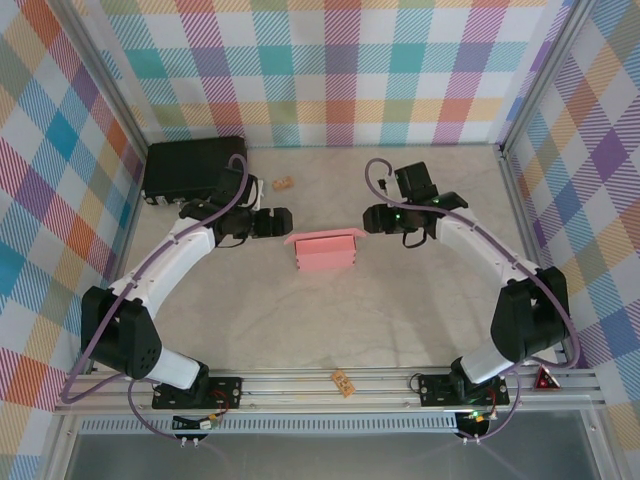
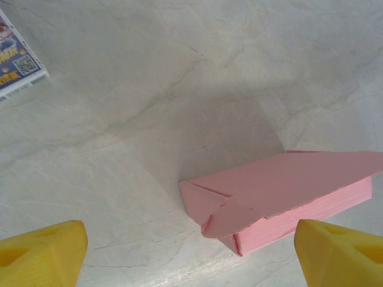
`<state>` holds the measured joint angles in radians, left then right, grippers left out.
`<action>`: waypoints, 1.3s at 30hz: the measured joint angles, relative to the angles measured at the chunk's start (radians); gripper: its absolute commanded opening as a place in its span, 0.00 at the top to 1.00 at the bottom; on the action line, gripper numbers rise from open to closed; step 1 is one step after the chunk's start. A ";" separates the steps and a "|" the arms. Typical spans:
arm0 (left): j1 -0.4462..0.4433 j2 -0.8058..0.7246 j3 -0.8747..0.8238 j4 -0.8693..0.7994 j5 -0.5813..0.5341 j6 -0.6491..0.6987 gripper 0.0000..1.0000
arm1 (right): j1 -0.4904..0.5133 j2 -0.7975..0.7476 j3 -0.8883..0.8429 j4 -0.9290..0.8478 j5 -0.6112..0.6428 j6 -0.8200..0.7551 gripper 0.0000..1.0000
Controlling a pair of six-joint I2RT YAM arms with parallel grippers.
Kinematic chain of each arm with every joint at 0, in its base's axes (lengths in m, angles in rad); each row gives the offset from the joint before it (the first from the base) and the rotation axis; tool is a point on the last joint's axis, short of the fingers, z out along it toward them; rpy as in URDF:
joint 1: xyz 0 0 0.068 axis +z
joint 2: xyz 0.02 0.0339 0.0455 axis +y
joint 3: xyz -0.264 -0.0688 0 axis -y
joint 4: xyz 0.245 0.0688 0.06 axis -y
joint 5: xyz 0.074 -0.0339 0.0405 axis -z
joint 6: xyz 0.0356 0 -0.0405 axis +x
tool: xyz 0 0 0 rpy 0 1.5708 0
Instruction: Fold the paper box
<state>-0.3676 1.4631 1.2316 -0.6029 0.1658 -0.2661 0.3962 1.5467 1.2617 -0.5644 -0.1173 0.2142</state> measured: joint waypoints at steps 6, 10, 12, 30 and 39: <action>0.001 0.000 -0.013 0.027 0.015 -0.034 0.15 | -0.009 0.057 0.065 -0.020 -0.031 -0.023 0.46; 0.003 0.002 -0.014 0.035 0.037 -0.043 0.19 | -0.011 0.076 0.086 -0.032 -0.066 -0.035 0.46; 0.003 0.009 -0.014 0.040 0.058 -0.050 0.21 | -0.011 0.089 0.100 -0.036 -0.088 -0.041 0.46; 0.003 0.126 -0.014 0.087 0.251 -0.060 0.33 | -0.011 0.142 0.126 -0.043 -0.189 -0.046 0.50; 0.003 0.132 -0.014 0.086 0.272 -0.060 0.37 | -0.011 0.142 0.079 -0.042 -0.210 -0.035 0.51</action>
<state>-0.3649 1.5951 1.2179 -0.5167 0.4374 -0.3260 0.3855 1.6882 1.3403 -0.6067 -0.3275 0.1787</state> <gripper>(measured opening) 0.632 0.491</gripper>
